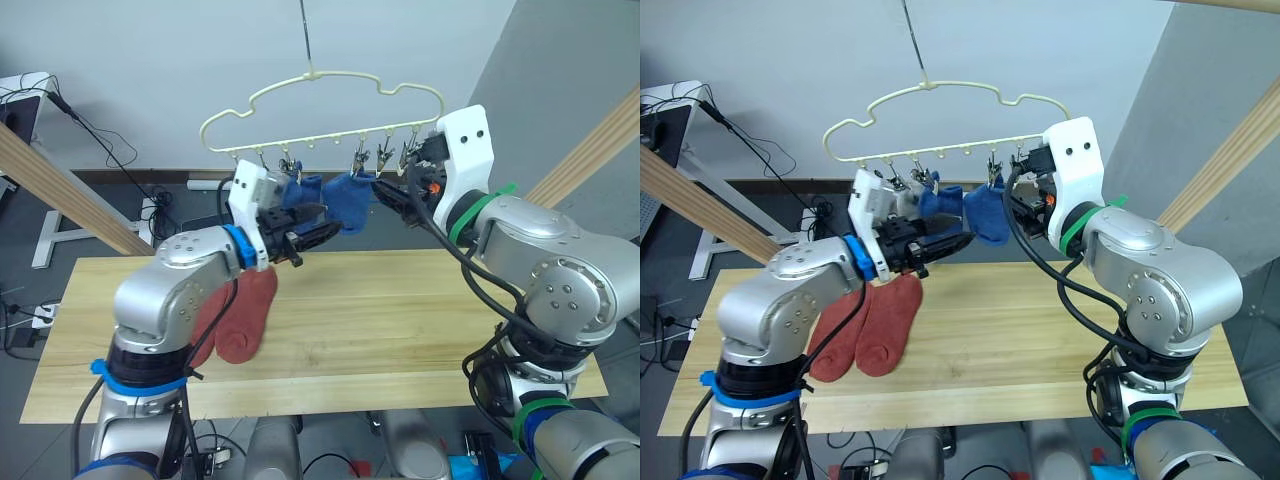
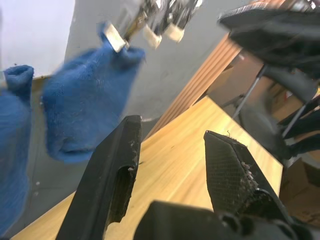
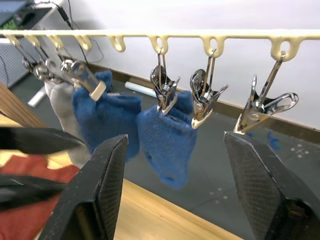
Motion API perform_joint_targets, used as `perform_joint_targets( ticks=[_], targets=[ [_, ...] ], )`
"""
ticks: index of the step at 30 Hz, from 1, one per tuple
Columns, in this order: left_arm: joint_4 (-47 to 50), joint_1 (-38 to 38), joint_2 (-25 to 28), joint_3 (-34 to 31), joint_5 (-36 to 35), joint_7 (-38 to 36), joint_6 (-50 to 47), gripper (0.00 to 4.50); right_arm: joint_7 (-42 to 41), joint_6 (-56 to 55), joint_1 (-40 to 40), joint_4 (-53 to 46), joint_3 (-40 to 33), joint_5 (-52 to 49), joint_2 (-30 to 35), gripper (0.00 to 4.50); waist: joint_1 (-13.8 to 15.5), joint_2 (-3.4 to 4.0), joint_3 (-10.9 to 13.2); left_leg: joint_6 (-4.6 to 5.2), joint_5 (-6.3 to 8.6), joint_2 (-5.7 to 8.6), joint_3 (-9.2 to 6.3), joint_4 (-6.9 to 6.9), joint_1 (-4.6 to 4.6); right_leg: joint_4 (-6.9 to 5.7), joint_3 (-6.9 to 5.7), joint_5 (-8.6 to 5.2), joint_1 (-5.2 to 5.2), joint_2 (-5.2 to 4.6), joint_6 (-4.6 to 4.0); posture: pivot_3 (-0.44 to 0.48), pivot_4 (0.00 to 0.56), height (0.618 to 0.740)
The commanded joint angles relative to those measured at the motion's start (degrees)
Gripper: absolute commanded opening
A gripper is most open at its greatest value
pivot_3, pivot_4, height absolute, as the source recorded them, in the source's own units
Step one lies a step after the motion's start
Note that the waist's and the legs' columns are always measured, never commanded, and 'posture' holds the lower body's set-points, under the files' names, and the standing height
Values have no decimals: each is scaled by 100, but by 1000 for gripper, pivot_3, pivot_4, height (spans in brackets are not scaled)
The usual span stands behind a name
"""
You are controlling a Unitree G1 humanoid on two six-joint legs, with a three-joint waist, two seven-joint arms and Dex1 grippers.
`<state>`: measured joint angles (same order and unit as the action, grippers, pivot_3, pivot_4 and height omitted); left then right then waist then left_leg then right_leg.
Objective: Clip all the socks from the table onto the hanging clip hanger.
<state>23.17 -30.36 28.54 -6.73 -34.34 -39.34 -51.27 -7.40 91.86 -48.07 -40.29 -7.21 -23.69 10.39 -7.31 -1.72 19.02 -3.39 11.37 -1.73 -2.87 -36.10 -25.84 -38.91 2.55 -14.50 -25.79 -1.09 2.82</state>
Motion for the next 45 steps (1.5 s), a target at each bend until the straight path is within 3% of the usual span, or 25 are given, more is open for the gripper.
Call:
perform_joint_targets(
  ticks=[1, 7, 15, 18, 24, 29, 44, 45],
  targets=[
    [536, 127, 465, -817, -866, -321, -219, 2312, 110, -210, 235, -292, 191, 128, 42, 3190, -35, 0, 0, 0, 0, 0, 0, 0, 0, 0, 0, 0, 0, 0, 0, -214, 333, 740],
    [637, 259, 956, -1360, -1373, -408, -13, 2312, 277, -436, 473, -319, 317, 311, -91, 3190, -58, -1, -2, -1, -1, 1, 1, -1, 0, 0, 1, -2, 0, -2, 3, -197, 312, 740],
    [521, 420, 2021, -1964, -1954, -883, -59, 2312, 334, -569, 704, -253, 350, 457, -143, 3190, -49, -6, -5, -3, -2, 0, -1, 0, 0, -1, -2, 9, -2, -2, -14, -154, 278, 740],
    [529, 482, 2391, -2102, -2133, -1073, -91, 2798, 353, -593, 746, -201, 304, 514, -152, 3190, -42, -7, -9, -5, -3, 1, -1, 0, 0, -2, -3, 8, -2, -2, -13, -146, 269, 740],
    [461, 522, 2644, -2306, -2404, -995, -87, 4482, 482, -631, 794, -166, 260, 614, -341, 3190, -17, -11, -12, -8, -4, 0, -2, 0, 0, -3, -4, 11, -2, -2, -18, -130, 264, 740],
    [572, 729, 2591, -2534, -2492, -791, 53, 4482, 608, -573, 760, -243, 283, 753, -579, 3190, 4, -12, -12, -10, -6, -1, -2, 0, 1, -6, -4, 11, -2, -2, -19, -133, 276, 740],
    [522, 648, 2617, -2298, -2752, -559, 167, 4482, 759, -605, 449, -151, 312, 880, -980, 3190, 106, -12, -12, -11, -7, -1, -3, -3, 1, -9, -5, 12, -2, -3, -20, -146, 290, 740],
    [513, 638, 2624, -2289, -2766, -548, 172, 4495, 757, -613, 450, -145, 316, 897, -971, 3006, 106, -11, -12, -11, -6, -1, -2, -3, 1, -9, -5, 12, -2, -4, -21, -146, 290, 740]
  ],
)
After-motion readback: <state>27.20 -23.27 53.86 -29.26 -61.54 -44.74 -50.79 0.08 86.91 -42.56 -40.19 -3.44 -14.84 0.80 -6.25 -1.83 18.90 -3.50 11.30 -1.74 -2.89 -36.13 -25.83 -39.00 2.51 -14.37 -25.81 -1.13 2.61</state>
